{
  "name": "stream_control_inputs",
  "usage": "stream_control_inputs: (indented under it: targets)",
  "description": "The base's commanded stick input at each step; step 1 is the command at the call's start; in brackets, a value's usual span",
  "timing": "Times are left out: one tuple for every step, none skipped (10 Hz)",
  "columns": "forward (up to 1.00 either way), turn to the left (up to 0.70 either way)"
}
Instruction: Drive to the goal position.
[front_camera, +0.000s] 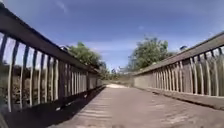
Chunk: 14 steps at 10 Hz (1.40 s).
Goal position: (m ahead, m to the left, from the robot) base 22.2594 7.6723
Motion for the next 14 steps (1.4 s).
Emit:
stream_control_inputs:
  targets:
    - [0.5, 0.0]
    - [0.5, 0.0]
    - [0.5, 0.0]
    - [0.5, 0.0]
    - [0.5, 0.0]
    - [0.5, 0.0]
    - [0.5, 0.0]
    - [0.5, 0.0]
    - [0.5, 0.0]
    - [0.5, 0.0]
    - [0.5, 0.0]
    - [0.5, 0.0]
    - [0.5, 0.0]
    - [0.5, 0.0]
